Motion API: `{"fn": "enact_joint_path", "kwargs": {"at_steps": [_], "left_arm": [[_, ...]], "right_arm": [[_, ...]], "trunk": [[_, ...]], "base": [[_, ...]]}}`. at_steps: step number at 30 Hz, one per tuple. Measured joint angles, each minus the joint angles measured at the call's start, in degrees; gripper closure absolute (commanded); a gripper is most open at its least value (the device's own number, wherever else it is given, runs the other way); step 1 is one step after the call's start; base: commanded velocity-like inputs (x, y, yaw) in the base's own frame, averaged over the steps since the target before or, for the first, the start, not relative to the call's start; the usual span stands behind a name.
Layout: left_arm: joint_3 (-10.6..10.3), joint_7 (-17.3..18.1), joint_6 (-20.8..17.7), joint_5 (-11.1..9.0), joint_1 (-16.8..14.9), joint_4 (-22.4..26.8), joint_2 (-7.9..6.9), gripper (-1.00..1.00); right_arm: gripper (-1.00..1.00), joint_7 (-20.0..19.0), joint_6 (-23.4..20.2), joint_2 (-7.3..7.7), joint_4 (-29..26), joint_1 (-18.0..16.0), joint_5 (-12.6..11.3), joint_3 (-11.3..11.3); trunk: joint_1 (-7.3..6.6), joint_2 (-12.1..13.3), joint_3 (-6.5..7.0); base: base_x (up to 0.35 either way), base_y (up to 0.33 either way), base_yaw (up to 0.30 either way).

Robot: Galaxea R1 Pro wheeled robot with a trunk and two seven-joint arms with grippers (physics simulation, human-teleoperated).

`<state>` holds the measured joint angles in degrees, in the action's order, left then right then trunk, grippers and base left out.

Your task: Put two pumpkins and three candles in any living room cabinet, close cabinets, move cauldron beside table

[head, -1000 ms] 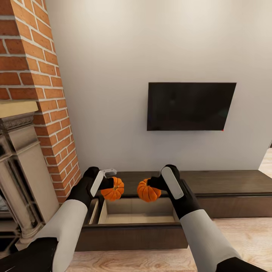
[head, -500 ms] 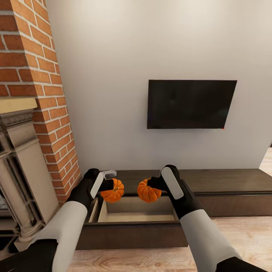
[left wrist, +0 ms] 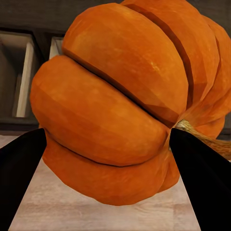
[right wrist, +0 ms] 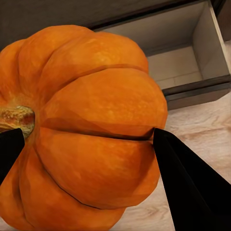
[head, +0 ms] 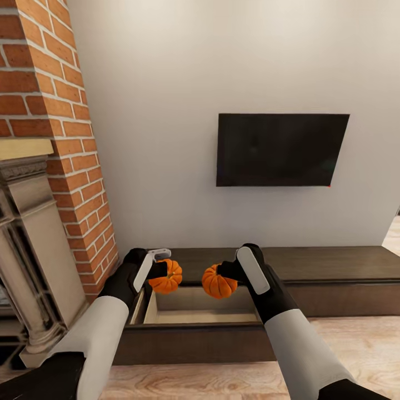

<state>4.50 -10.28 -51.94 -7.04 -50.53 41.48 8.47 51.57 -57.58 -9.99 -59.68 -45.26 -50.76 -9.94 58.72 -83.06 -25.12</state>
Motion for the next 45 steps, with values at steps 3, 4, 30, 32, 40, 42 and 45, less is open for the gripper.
{"fn": "enact_joint_path", "kwargs": {"at_steps": [3, 4, 30, 32, 40, 42, 45], "left_arm": [[0.0, 0.0, 0.2, 0.0, 0.0, 0.0, 0.04, 1.0], [0.0, 0.0, 0.2, 0.0, 0.0, 0.0, 0.04, 1.0], [0.0, 0.0, 0.5, 0.0, 0.0, 0.0, 0.06, 1.0], [0.0, 0.0, 0.5, 0.0, 0.0, 0.0, 0.06, 1.0], [0.0, 0.0, 0.6, 0.0, 0.1, 0.0, 0.06, 1.0], [0.0, 0.0, 0.6, 0.0, 0.1, 0.0, 0.06, 1.0], [0.0, 0.0, 0.7, 0.0, 0.1, 0.0, 0.06, 1.0]], "right_arm": [[1.0, -0.1, 0.0, 0.0, 0.0, 0.0, 0.0, 0.0], [1.0, -0.1, 0.0, 0.0, 0.0, 0.0, 0.0, 0.0], [1.0, -0.1, 0.1, 0.0, 0.0, 0.0, 0.0, 0.0], [1.0, -0.1, 0.2, 0.0, 0.0, 0.0, -0.1, 0.1], [1.0, -0.1, 0.1, 0.0, 0.0, 0.0, 0.0, 0.1], [1.0, -0.1, 0.1, 0.0, 0.0, 0.0, 0.0, 0.1], [1.0, -0.1, 0.1, 0.0, 0.0, 0.1, 0.0, 0.1]], "trunk": [[0.66, -1.2, -0.54], [0.88, -1.6, -0.72], [1.98, -3.6, -1.62], [1.98, -3.6, -1.62], [1.98, -3.6, -1.62], [1.98, -3.6, -1.62], [2.2, -4.0, -1.8]], "base": [[0.0, 0.0, 0.0], [0.0, 0.0, 0.0], [0.083, -0.007, 0.0], [0.175, -0.063, 0.0], [0.041, -0.015, 0.0], [0.003, -0.001, 0.0], [0.001, 0.0, 0.0]]}}
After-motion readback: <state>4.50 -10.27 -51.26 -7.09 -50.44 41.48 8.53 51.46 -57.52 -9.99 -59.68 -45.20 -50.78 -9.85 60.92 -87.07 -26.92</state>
